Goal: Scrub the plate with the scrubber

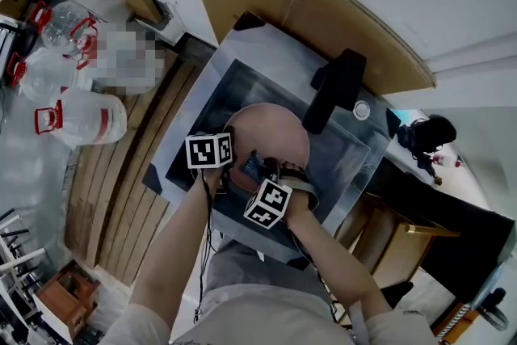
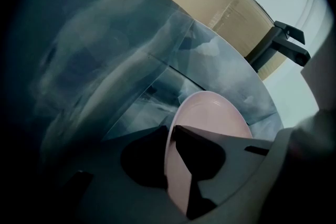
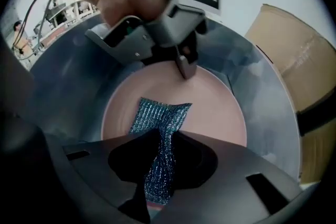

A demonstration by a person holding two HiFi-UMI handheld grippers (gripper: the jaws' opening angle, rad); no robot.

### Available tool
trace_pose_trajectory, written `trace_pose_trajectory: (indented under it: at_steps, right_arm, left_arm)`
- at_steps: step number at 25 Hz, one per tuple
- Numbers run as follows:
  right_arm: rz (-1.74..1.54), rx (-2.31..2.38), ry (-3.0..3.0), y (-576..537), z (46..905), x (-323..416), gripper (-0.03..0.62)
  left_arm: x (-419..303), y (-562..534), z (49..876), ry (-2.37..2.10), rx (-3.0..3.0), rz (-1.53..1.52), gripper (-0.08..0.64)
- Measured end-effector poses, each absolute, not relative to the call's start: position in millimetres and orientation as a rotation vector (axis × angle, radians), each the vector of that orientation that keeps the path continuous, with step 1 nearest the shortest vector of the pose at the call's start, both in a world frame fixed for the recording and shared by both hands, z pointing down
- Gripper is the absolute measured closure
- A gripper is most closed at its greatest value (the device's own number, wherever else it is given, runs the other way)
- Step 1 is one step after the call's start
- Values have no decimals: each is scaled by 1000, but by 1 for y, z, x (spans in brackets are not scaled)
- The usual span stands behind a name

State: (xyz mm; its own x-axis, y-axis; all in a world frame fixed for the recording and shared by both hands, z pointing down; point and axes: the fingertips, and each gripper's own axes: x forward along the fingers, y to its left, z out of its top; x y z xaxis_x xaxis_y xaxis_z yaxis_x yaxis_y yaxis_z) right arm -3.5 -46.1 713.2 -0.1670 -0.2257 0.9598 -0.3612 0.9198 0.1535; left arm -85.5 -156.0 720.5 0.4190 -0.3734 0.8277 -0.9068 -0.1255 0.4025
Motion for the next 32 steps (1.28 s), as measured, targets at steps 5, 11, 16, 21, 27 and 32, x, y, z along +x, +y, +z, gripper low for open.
trace_pose_trajectory:
  at_steps: [5, 11, 16, 21, 27, 32]
  right_arm:
    - [-1, 411, -1852, -64, 717, -48, 488]
    - [-42, 541, -1834, -132, 714, -29, 488]
    - [-40, 671, -1740, -181, 718, 18, 489]
    - [43, 671, -1575, -165, 718, 77, 489]
    - [129, 546, -1577, -97, 713, 86, 489]
    - [128, 447, -1709, -56, 712, 33, 489]
  left_arm:
    - [-85, -157, 720, -1113, 1708, 680, 499]
    - [-86, -155, 719, -1089, 1704, 658, 500]
    - [-86, -155, 720, -1097, 1712, 666, 500]
    - [-86, -155, 720, -1093, 1723, 682, 500]
    - [-86, -155, 720, -1094, 1725, 689, 500]
    - [-85, -157, 720, -1088, 1736, 696, 499]
